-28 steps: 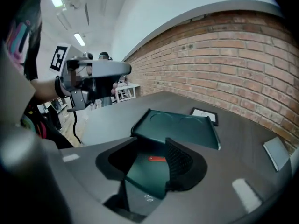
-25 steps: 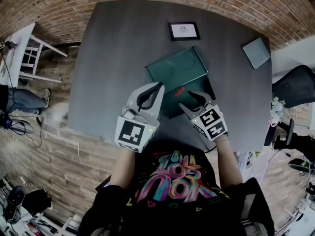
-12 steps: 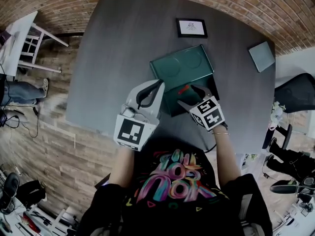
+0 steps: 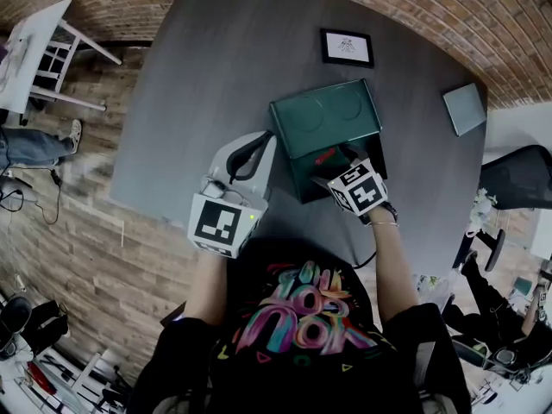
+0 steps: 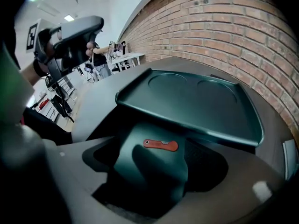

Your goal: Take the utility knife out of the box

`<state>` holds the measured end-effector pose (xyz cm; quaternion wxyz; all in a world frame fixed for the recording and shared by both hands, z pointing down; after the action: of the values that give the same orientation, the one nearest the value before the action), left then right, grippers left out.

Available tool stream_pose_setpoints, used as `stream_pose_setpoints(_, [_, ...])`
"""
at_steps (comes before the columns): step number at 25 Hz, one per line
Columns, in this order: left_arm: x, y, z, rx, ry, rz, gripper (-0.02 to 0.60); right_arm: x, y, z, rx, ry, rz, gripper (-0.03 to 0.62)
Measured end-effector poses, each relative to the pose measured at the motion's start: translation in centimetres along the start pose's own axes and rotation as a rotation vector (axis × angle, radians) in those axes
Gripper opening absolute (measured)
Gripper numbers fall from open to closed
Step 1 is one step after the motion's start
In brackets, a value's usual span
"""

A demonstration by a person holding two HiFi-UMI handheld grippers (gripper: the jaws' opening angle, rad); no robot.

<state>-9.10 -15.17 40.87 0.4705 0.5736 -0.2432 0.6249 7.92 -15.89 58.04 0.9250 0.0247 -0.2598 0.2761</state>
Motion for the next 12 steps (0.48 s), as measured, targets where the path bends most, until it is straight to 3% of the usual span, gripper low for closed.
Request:
stream_pose_setpoints(8, [0.4,0.6,0.0,0.015,0.003,0.024,0.000,-0.2,-1.1,1.7,0.021,0.054,0.030,0.422])
stream_pose_setpoints(12, [0.4,0.6,0.0,-0.003,0.002,-0.030,0.000,-0.1,-1.1,1.9,0.036,0.068,0.040,0.422])
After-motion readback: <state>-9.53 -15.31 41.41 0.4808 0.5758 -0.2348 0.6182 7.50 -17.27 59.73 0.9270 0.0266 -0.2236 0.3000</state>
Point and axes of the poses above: the fingertips, and each gripper's own axes: z forward along the fingers, y to its left, x out of its underside, the point moved 4 cm from there along -z, backward along the fingers, and after that the axes turned 5 degrees about -z, right-handed, at the moved point
